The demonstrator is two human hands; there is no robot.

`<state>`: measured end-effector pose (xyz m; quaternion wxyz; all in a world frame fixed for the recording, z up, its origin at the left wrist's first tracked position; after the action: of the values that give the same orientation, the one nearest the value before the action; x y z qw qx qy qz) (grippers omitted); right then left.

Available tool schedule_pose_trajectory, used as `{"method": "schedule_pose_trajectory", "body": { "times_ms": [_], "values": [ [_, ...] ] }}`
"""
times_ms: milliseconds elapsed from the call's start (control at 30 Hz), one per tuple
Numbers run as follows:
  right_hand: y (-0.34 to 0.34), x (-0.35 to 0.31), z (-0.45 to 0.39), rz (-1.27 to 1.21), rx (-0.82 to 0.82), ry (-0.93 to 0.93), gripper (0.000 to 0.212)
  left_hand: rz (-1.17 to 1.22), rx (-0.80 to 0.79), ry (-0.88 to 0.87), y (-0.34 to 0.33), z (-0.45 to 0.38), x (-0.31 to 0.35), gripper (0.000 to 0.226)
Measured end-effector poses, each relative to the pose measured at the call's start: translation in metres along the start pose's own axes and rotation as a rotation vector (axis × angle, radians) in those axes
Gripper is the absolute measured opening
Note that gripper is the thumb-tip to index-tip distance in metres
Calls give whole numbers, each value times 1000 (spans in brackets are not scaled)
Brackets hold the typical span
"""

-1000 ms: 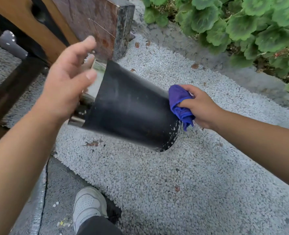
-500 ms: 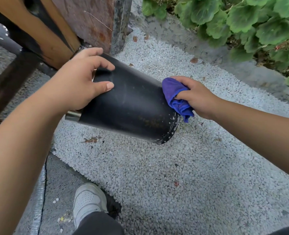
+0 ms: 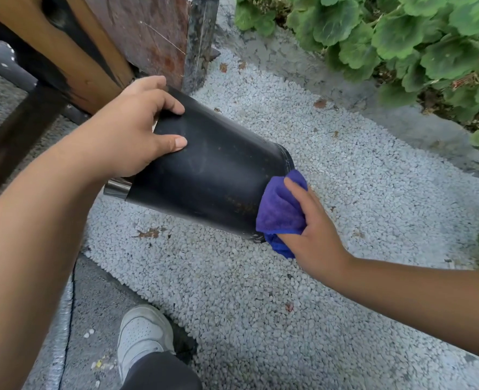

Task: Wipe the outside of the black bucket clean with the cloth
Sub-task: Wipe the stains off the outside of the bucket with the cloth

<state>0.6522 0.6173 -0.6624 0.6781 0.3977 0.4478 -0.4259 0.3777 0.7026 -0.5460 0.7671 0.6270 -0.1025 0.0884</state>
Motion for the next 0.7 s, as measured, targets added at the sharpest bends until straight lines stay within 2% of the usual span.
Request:
{"method": "schedule_pose_trajectory", "body": {
  "times_ms": [100, 200, 267, 300, 400, 500, 600, 700],
  "values": [
    [1, 1, -1, -3, 21, -9, 79, 10, 1, 12, -2, 2, 2, 53],
    [7, -1, -8, -27, 53, -48, 79, 69, 18, 174, -5, 3, -13, 73],
    [14, -5, -18, -83, 75, -51, 77, 182, 32, 229, -5, 5, -22, 66],
    [19, -9, -24, -116, 86, -47, 75, 318, 35, 216, -7, 6, -23, 60],
    [33, -18, -38, -193, 100, -39, 69, 781, 34, 86, -2, 16, -25, 60],
    [40, -14, -47, -302, 131, -67, 61, 989, 59, -244, 18, 28, -18, 66],
    [42, -9, -58, -461, 158, -152, 58, 834, 137, -423, 21, 31, -10, 67],
    [47, -18, -76, -469, 174, -153, 59, 552, 231, -436, 15, 23, -12, 62]
  ]
}}
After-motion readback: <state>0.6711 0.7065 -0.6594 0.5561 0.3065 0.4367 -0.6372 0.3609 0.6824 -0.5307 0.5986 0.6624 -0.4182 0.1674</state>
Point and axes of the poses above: each hand's wrist, its own z-axis away from the middle knuckle, its own y-axis out of the back of the hand, x = y × z, the point moved 7 cm from there along -z, towards the middle knuckle, and after that the axes turned 11 degrees about -z, right-handed, at the moved point
